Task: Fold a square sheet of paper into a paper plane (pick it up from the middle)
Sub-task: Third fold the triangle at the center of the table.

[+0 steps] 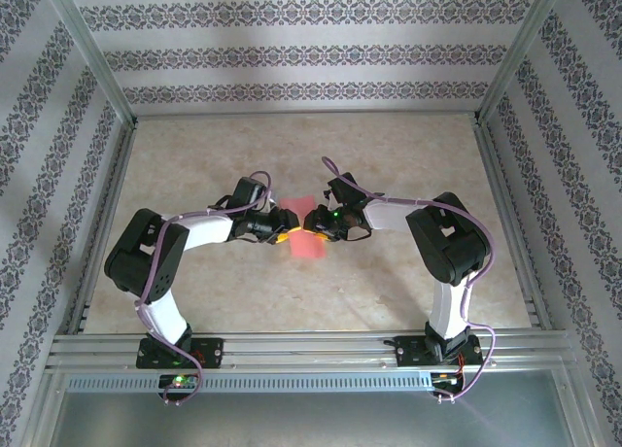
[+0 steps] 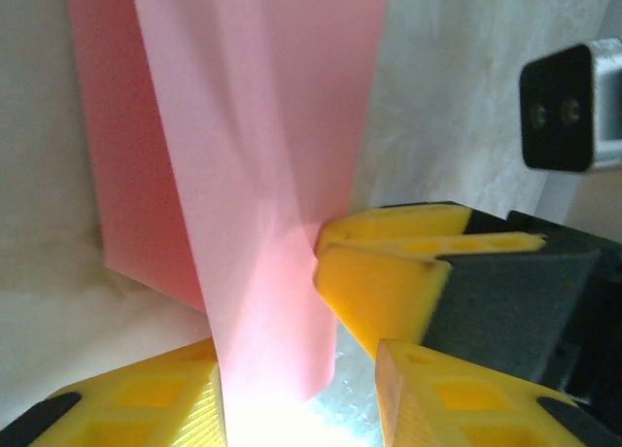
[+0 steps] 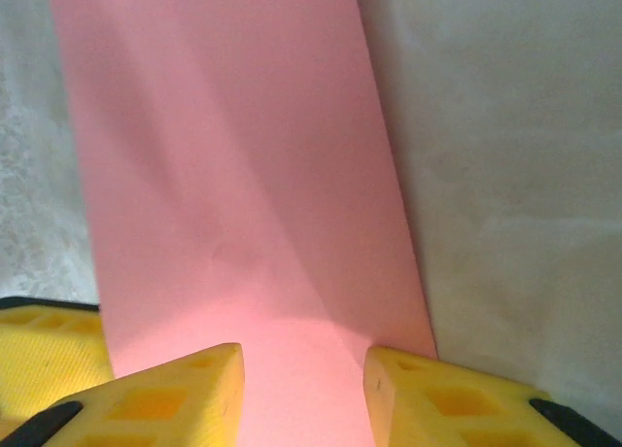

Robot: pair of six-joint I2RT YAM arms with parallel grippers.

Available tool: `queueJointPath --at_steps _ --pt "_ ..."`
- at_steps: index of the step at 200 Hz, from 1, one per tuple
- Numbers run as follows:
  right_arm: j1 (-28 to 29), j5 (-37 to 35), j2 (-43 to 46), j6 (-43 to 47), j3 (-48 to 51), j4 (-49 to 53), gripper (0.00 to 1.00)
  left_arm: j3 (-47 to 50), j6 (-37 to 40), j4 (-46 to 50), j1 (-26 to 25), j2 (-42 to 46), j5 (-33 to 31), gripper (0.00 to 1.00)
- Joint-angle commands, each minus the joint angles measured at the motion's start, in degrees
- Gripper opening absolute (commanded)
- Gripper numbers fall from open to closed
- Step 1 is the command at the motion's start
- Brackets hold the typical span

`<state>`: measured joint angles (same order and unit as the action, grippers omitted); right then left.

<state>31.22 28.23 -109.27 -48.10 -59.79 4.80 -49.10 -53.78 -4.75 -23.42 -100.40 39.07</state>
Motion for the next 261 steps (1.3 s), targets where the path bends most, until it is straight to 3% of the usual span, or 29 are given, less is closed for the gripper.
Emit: queueJointPath --at_steps 1,41,79,128,156,199,261 --pt "-0.64 -2.39 -2.87 0.27 2.29 2.68 0.42 -1.65 2.68 -0.84 0.71 -1.74 1.41 0.41" --pt "-0.72 -2.39 -2.61 0.52 2.25 2.62 0.42 -0.99 1.43 -0.46 0.76 -2.04 1.33 0.35" --pt "-1.29 -0.56 -0.13 3.82 2.36 -0.72 0.42 -0.54 -3.41 1.16 0.83 -1.09 -0.58 0.17" --pt "-1.69 -3.54 11.55 18.17 2.86 -2.07 0.61 -0.80 -8.96 2.06 0.83 1.63 -2.80 0.01" --pt "0.53 -6.85 17.16 31.77 7.31 -4.40 0.62 -1.34 -11.72 3.44 0.82 2.32 -3.32 0.00" --pt "9.61 -18.26 23.08 53.63 17.42 -14.49 0.64 -3.49 -13.05 9.35 0.81 1.98 -4.52 0.00" --pt "16.94 -24.44 18.01 65.58 17.88 -17.48 0.64 -4.95 -13.53 11.47 0.81 1.68 -5.03 0.00"
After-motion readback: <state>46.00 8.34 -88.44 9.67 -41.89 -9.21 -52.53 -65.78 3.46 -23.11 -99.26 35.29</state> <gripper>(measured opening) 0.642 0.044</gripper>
